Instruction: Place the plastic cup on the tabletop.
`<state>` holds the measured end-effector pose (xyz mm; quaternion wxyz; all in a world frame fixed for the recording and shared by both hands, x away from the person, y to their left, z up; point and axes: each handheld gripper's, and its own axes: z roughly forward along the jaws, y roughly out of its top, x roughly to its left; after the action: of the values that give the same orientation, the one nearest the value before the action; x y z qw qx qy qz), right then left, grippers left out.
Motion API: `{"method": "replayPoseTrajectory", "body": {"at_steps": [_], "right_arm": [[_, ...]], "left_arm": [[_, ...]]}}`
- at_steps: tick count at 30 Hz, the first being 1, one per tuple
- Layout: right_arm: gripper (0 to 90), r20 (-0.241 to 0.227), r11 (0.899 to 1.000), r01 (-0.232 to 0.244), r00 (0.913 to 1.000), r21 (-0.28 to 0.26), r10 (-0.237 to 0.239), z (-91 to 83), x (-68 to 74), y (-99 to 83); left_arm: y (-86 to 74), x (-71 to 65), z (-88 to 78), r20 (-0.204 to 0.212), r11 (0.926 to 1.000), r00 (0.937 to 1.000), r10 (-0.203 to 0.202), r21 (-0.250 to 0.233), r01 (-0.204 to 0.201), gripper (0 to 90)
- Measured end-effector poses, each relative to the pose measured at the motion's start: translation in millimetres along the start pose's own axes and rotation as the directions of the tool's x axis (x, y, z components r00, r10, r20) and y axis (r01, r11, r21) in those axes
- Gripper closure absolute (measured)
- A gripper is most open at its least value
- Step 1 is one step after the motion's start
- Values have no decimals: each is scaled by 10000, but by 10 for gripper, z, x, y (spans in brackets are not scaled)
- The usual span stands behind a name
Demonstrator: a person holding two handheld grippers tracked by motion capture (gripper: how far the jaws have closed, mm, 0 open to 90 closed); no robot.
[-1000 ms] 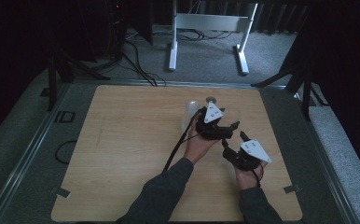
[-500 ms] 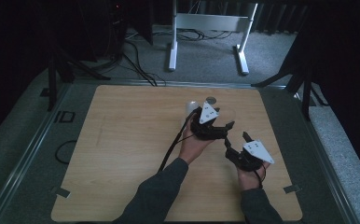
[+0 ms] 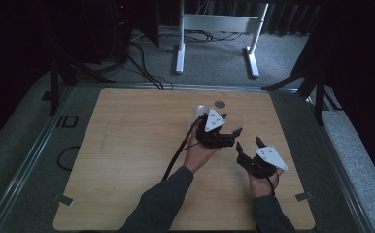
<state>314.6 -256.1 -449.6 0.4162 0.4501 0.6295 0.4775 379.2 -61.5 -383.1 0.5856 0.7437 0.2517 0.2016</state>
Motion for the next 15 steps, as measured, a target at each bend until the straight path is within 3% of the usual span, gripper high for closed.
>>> {"method": "replayPoseTrajectory", "body": {"at_steps": [15], "right_arm": [[276, 146, 10000, -66, 9999, -23, 66, -6, -28, 1]], "left_arm": [[-99, 2, -54, 14, 9999, 10000, -95, 105, 95, 278]]}}
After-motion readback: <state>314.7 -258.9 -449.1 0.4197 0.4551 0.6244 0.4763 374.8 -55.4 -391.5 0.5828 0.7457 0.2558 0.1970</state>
